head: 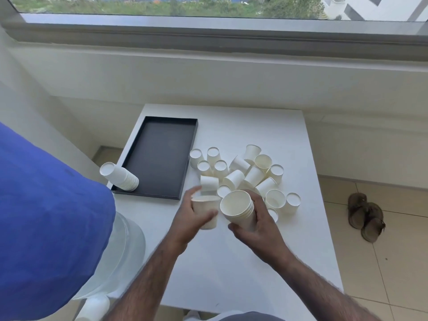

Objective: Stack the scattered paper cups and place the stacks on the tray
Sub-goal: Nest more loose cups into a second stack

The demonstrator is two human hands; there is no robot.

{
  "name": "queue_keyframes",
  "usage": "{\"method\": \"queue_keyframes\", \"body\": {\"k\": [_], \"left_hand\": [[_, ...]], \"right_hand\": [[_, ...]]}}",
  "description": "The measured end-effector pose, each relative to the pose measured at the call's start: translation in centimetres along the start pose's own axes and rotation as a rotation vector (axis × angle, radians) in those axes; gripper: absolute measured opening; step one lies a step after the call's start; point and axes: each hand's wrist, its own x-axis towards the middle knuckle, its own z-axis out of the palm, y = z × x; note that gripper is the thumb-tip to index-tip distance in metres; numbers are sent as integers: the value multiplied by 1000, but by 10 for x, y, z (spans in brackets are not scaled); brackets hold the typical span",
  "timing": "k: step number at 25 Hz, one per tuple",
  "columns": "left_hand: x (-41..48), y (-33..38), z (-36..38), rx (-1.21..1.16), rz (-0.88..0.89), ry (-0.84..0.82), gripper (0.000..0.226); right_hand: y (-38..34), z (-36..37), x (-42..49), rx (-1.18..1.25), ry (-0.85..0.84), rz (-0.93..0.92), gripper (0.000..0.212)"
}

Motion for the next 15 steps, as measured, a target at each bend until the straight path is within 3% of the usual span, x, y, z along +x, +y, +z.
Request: {"method": "queue_keyframes", "body": {"k": [2, 5, 11, 15], "left_hand": [[3, -3, -1, -343, -4, 65, 84], [7, 1, 5, -598, -5, 74, 73], [1, 1, 24, -382, 41, -36, 79], [-1, -2, 19, -195, 33, -97, 66]], "right_hand": [[9, -2, -4, -125, 0, 37, 72], [19, 5, -10, -249, -51, 84, 72], [16, 17, 1, -281, -38, 84, 71], [17, 11, 10, -368, -45, 57, 72]]}}
